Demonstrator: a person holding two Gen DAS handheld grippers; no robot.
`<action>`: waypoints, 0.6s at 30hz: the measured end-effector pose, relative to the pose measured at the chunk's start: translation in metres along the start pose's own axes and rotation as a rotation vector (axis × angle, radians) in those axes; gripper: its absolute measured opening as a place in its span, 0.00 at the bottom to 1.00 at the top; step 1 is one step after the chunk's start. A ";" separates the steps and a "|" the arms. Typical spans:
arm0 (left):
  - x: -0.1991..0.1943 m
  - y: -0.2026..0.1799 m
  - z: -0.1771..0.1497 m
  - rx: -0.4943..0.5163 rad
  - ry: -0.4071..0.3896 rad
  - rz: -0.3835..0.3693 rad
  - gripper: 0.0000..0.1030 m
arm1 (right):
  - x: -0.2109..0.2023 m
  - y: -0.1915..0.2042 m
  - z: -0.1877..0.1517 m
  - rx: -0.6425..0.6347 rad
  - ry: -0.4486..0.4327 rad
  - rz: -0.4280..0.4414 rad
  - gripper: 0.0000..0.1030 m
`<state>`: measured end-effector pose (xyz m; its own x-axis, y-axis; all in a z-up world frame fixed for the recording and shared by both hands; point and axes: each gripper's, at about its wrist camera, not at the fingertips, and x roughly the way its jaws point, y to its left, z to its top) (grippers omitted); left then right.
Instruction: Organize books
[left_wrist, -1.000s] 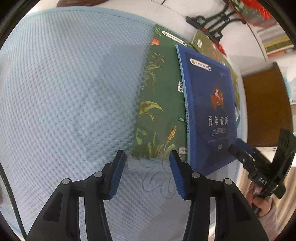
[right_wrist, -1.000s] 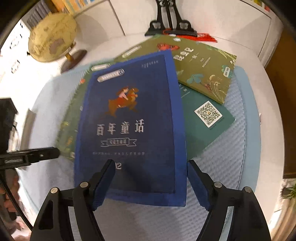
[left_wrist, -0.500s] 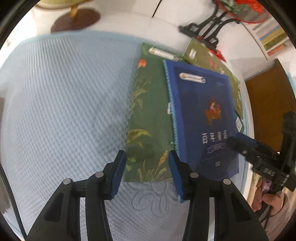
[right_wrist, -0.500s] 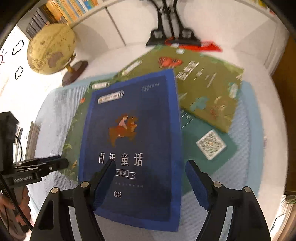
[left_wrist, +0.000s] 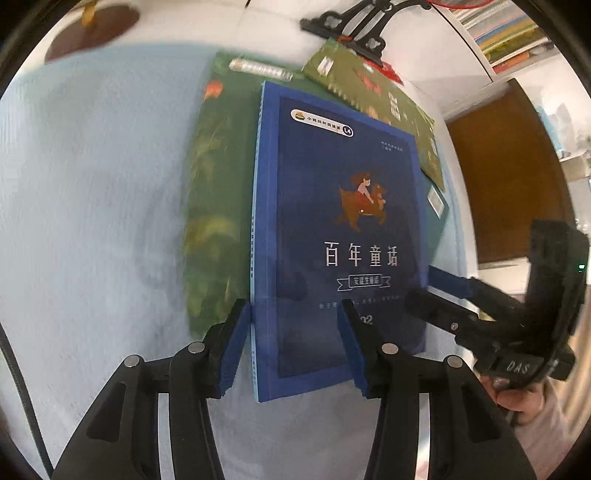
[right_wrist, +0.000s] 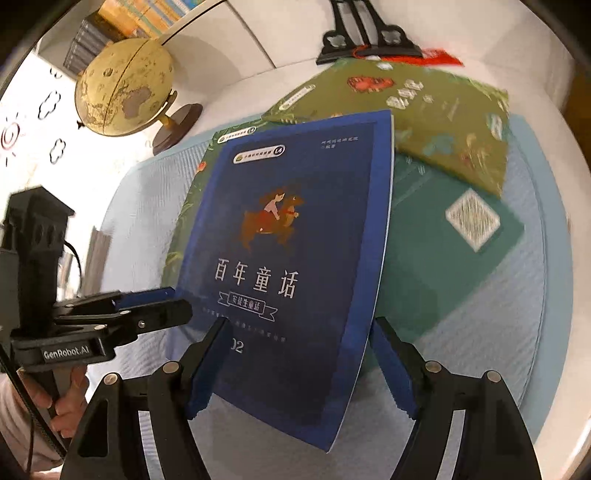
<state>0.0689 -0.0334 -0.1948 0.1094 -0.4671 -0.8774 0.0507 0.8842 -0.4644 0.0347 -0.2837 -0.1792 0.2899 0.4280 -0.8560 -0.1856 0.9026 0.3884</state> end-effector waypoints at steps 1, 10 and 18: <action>0.000 0.000 -0.006 0.002 0.011 -0.002 0.44 | -0.001 0.002 -0.011 0.025 0.015 0.043 0.74; -0.003 0.060 -0.060 -0.112 0.154 -0.207 0.33 | -0.002 -0.017 -0.096 0.133 0.111 0.247 0.38; 0.014 0.062 -0.028 -0.093 0.196 -0.294 0.25 | 0.017 -0.029 -0.078 0.137 0.134 0.367 0.24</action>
<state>0.0460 0.0150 -0.2392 -0.0893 -0.7015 -0.7071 -0.0394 0.7118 -0.7012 -0.0279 -0.3058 -0.2314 0.1010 0.7213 -0.6853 -0.1244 0.6925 0.7106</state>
